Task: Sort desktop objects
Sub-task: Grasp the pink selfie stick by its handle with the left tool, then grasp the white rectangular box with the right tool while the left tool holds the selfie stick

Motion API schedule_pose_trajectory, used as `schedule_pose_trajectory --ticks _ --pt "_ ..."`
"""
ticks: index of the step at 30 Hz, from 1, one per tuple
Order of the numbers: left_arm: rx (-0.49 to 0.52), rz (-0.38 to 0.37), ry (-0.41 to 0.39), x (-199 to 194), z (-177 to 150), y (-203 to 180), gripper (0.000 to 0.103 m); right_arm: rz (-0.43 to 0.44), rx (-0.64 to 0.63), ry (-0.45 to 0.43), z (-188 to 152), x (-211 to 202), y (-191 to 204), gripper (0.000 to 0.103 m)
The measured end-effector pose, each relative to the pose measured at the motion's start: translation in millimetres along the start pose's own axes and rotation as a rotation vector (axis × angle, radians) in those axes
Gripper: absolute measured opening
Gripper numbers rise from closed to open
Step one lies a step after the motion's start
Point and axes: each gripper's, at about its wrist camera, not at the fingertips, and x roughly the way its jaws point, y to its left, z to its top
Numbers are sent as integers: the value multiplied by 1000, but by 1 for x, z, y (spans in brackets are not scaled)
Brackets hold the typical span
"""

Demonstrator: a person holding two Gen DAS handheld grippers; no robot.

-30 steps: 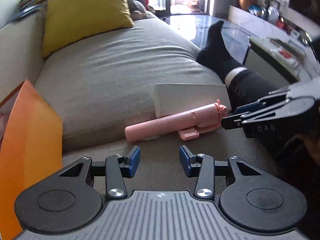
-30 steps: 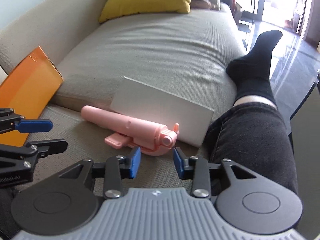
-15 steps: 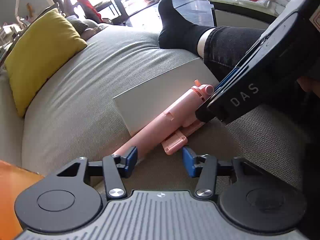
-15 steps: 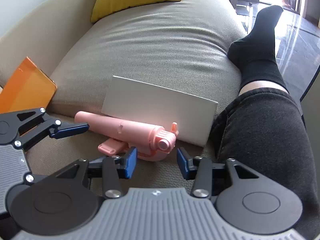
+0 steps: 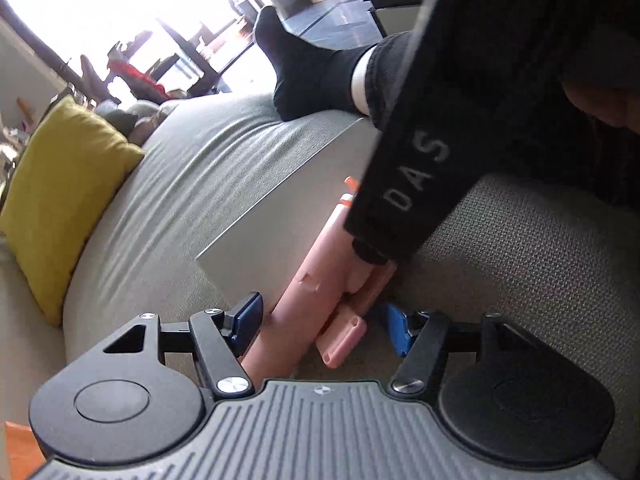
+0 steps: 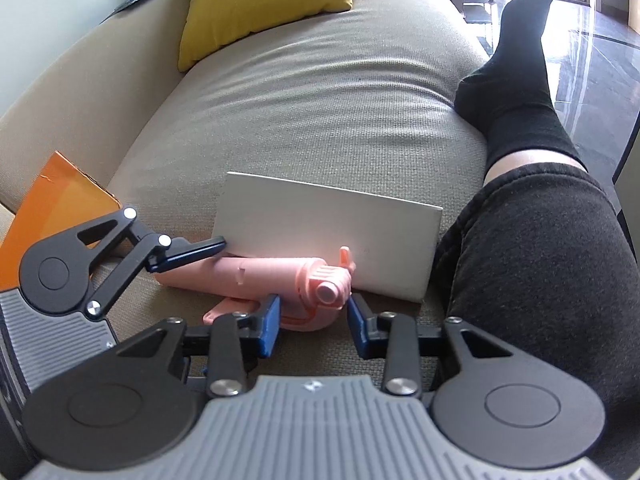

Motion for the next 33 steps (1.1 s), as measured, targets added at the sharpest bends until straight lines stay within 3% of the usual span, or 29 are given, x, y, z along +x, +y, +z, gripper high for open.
schedule_pose_trajectory --ticks 2,11,15,18,20,23,25,28,30,33 --pt "5 -10 -6 1 -1 -2 69 6 -3 -9 -1 -1 1 37" --pt "-28 18 42 -13 -8 0 61 65 -5 -57 -1 -12 0 32" --pt "-111 8 87 -27 -14 15 56 78 6 -113 -2 -24 -1 34" --pt "-205 -10 142 -35 -20 31 54 65 -18 -104 -1 -23 4 34" --pt "-275 -41 176 -41 -26 41 53 37 -88 -86 0 -20 15 34" --pt "-367 -74 213 -52 -38 51 53 -34 -245 -46 -1 -14 40 48" --pt "-434 -79 232 -55 -46 60 54 -90 -378 -18 -3 -7 55 48" --pt "-513 -75 236 -60 -56 65 54 -208 -611 -11 -9 10 80 48" --pt "-566 -72 230 -62 -63 67 54 -250 -729 18 -14 23 90 57" --pt "-633 -71 206 -60 -71 75 54 -312 -889 66 -29 42 101 61"
